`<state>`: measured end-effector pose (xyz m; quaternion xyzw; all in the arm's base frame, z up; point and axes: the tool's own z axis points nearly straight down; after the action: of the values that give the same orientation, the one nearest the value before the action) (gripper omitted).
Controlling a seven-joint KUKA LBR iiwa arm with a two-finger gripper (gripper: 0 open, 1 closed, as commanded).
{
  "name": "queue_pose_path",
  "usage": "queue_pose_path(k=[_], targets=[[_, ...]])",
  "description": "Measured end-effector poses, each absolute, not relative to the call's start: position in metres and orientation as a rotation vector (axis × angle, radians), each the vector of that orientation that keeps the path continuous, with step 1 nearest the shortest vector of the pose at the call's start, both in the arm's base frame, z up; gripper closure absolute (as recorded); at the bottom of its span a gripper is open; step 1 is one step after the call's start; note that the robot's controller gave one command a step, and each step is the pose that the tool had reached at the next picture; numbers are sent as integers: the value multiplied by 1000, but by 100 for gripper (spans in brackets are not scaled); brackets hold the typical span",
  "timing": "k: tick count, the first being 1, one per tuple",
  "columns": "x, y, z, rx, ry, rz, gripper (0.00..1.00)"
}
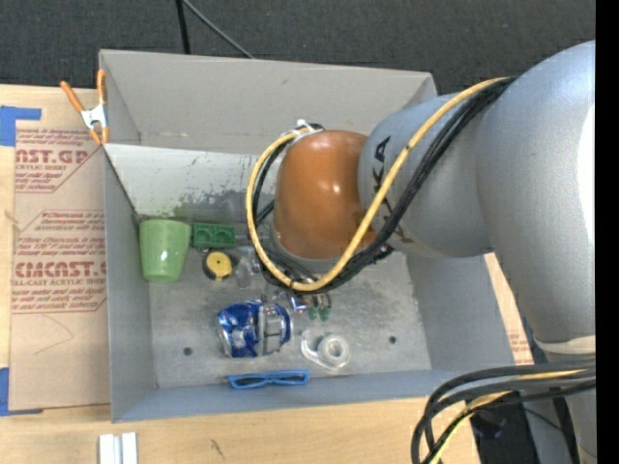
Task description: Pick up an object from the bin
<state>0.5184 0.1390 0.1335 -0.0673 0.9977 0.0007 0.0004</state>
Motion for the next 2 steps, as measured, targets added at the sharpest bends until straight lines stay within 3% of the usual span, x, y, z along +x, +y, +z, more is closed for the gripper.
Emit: queue_pose_path(k=[1, 2], targets=[[520, 137, 65, -260, 3136, -1, 0], [520, 138, 65, -261, 3137, 0, 0]])
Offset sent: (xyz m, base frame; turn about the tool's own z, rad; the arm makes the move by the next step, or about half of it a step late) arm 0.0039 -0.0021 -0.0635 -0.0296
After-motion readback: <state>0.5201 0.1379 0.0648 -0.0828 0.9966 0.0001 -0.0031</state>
